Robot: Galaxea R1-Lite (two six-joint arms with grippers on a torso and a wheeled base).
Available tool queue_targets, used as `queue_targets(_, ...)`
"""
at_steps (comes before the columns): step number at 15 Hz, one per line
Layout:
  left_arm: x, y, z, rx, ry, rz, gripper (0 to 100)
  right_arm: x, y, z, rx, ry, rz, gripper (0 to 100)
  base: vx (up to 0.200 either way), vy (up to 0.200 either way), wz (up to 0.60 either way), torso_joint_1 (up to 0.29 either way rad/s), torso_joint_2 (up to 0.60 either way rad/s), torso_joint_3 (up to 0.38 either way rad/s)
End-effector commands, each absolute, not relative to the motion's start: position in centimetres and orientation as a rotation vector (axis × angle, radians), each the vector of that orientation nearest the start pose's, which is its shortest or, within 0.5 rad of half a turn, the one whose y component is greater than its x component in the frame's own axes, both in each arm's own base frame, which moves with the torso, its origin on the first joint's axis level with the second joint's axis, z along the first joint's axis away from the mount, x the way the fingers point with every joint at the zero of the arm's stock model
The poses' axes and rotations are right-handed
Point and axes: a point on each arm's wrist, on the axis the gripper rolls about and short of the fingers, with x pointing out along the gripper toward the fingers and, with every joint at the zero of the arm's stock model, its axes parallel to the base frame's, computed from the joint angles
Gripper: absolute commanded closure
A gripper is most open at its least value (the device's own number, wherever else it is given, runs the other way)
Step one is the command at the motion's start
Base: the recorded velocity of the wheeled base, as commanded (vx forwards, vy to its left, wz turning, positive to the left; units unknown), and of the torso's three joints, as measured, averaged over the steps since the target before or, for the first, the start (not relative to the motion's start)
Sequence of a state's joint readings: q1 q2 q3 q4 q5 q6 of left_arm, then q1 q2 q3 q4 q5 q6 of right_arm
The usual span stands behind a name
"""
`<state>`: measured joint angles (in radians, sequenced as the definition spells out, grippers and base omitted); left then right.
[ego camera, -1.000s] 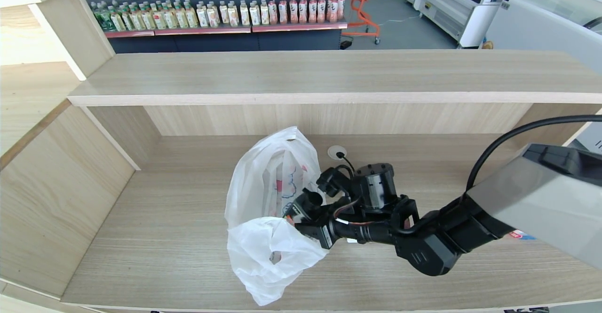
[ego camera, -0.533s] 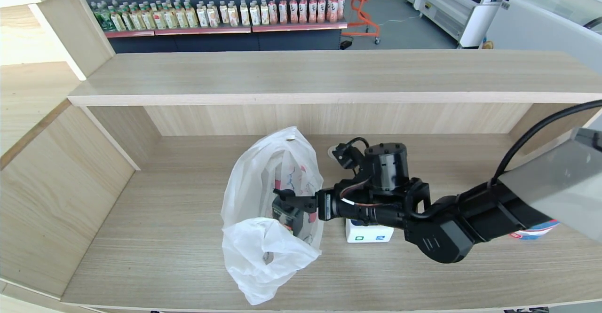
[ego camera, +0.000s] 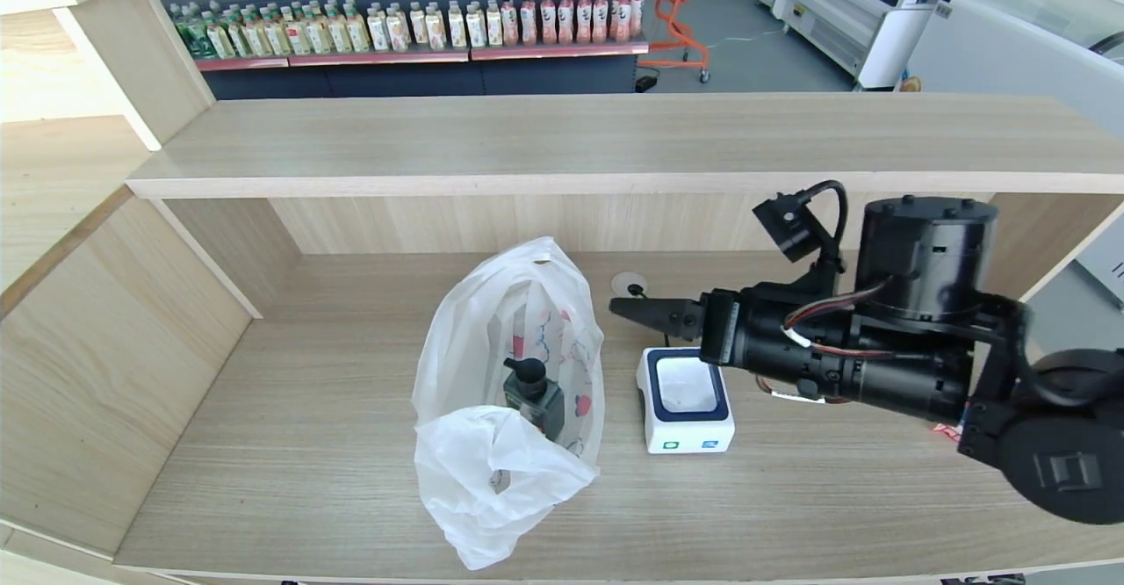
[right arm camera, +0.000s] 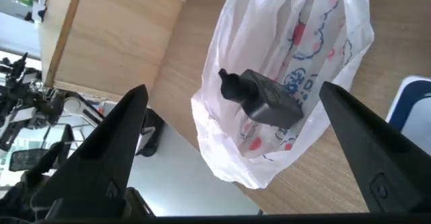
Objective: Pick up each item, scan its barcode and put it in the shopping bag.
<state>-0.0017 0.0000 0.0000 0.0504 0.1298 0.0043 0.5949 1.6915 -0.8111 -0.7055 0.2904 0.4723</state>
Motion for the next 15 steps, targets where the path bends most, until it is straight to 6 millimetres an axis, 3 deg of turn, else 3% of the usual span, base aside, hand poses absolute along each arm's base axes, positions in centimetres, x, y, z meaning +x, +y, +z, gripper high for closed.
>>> queue_targets(1,-2.3,0.3,7.0,0.008,0.051,0.129,0,22.2,13.9,21.2,0.369,0.291,0.783,0,0.000,0.000,0.00,0.000,0.00,0.000)
queue_targets(6,-2.3,0.3,7.0,0.004,0.054,0.127,0,21.8,11.4,19.4,0.329,0.322,0.700,0,0.000,0.000,0.00,0.000,0.00,0.000)
queue_targets(11,-2.3,0.3,7.0,0.007,0.052,0.129,0,21.4,10.5,18.7,0.296,0.330,0.672,0,-0.200,0.000,0.00,0.008,0.00,0.003)
queue_targets(15,-2.3,0.3,7.0,0.007,0.052,0.129,0,22.3,8.7,18.5,0.260,0.301,0.519,0,0.000,-0.050,0.00,-0.001,0.00,0.002)
